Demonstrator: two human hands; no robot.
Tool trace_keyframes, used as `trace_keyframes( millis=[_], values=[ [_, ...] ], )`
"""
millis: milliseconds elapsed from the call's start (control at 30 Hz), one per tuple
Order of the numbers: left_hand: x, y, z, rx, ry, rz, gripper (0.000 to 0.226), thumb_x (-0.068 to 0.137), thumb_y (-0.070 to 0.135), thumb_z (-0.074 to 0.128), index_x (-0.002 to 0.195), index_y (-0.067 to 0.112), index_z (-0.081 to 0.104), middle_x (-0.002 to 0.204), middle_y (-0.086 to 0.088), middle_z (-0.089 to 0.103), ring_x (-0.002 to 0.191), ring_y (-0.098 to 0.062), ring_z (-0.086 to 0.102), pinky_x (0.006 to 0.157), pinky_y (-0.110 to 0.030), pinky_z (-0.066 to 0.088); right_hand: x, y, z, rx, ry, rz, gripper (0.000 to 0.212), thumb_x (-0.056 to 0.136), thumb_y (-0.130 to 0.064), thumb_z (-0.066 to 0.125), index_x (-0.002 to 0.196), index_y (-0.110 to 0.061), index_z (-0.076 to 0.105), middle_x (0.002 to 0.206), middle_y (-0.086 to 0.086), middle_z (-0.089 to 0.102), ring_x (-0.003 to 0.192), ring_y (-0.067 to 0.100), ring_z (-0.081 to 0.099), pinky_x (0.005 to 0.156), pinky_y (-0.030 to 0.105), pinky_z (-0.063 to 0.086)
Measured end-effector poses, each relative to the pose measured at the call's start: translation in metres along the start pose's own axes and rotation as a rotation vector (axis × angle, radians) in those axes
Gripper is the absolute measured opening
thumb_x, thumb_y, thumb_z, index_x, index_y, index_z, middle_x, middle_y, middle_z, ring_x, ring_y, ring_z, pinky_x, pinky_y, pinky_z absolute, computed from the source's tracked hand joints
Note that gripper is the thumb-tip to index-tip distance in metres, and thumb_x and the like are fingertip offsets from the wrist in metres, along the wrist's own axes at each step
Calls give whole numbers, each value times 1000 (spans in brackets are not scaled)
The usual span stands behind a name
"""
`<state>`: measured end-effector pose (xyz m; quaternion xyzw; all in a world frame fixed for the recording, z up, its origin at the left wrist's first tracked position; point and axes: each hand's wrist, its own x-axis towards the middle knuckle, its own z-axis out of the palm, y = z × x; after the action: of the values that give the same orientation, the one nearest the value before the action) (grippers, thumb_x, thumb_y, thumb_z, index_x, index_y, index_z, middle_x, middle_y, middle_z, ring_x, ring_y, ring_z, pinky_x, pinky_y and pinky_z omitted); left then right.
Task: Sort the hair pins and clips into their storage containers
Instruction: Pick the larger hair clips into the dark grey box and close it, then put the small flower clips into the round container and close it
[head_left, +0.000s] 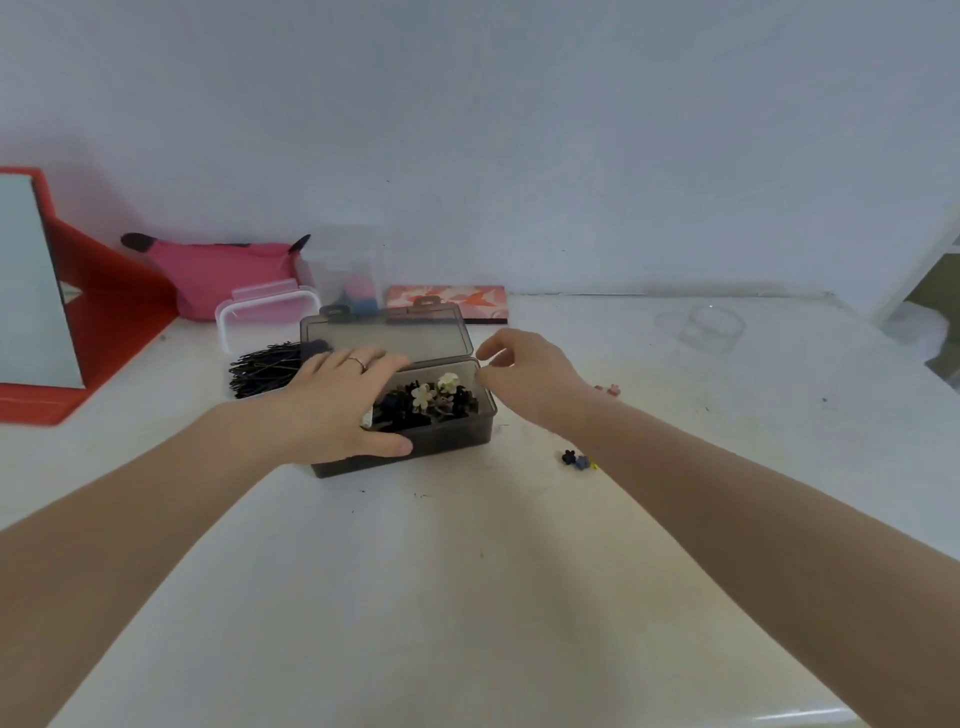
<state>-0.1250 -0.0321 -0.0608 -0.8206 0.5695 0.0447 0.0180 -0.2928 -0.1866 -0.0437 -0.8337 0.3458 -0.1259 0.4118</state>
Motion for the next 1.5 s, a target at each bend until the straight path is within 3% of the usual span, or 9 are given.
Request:
trace_keyframes(
  millis=[267, 533, 800, 967, 1133, 1233, 1300, 1400, 1500],
  values=[
    [-8, 1, -1, -335, 356, -464, 88, 82, 64, 60, 149, 24, 20, 148, -15, 25, 137, -39, 24, 109, -53, 28, -25, 0, 44, 55, -10, -5, 48, 102, -28, 41, 148, -18, 33, 139, 7, 52, 109, 18, 56, 95, 36, 49],
    [-3, 5, -4, -809, 455, -716, 86, 79, 38, 76, 144, 18, 23, 138, -19, 33, 126, -36, 38, 101, -43, 37, -22, 0, 52, 136, 61, 63, 44, 103, -23, 36, 147, -20, 39, 135, 5, 57, 111, 22, 59, 97, 38, 50],
    [5, -19, -20, -1378, 568, -760, 99, 63, 69, 74, 142, 30, 30, 134, -3, 50, 116, -22, 52, 94, -40, 41, -26, -5, 50, 268, 121, 147, 44, 104, -29, 29, 145, -17, 42, 138, 4, 53, 120, 22, 52, 91, 28, 38],
    [4, -12, -34, -1422, 631, -650, 71, 70, 80, 45, 92, 16, 66, 93, -6, 69, 86, -25, 65, 90, -43, 53, -18, -6, 41, 448, 219, 259, 34, 104, -31, 23, 103, -12, 51, 101, 6, 54, 90, 21, 49, 84, 35, 39],
    [-2, -5, -29, -1078, 344, -531, 54, 94, 54, 49, 61, 16, 71, 80, 1, 74, 87, -18, 67, 89, -32, 46, -10, -4, 27, 656, 292, 359, 31, 100, -42, 21, 79, -27, 39, 80, -6, 39, 71, 15, 36, 66, 33, 30],
    [-17, -4, -16, -426, 222, -156, 41, 85, 60, 59, 99, 22, 62, 101, 5, 61, 93, -16, 57, 81, -32, 46, -12, -3, 25, 486, 193, 244, 40, 102, -45, 28, 128, -24, 49, 124, 3, 56, 105, 22, 53, 85, 37, 39],
    [-22, -2, -3, -114, 131, 25, 66, 81, 67, 58, 135, 32, 43, 127, 3, 43, 113, -19, 43, 98, -36, 41, -14, 0, 29, 214, 148, 61, 54, 103, -45, 32, 154, -32, 22, 149, 3, 42, 126, 25, 48, 96, 38, 39],
    [-21, -1, 15, 168, 68, 38, 88, 78, 83, 25, 153, 42, 3, 152, -3, 18, 134, -28, 20, 113, -42, 23, -15, 10, 42, -268, 115, -214, 50, 105, -39, 29, 153, -27, 21, 153, 8, 31, 131, 33, 42, 101, 45, 43],
    [-19, 0, 21, 174, 68, 18, 89, 74, 86, 2, 152, 45, -8, 160, -3, 10, 138, -29, 11, 115, -44, 15, -17, 23, 55, -580, 44, -293, 46, 107, -33, 22, 147, -15, 32, 162, 10, 12, 139, 40, 26, 109, 51, 36]
  ],
)
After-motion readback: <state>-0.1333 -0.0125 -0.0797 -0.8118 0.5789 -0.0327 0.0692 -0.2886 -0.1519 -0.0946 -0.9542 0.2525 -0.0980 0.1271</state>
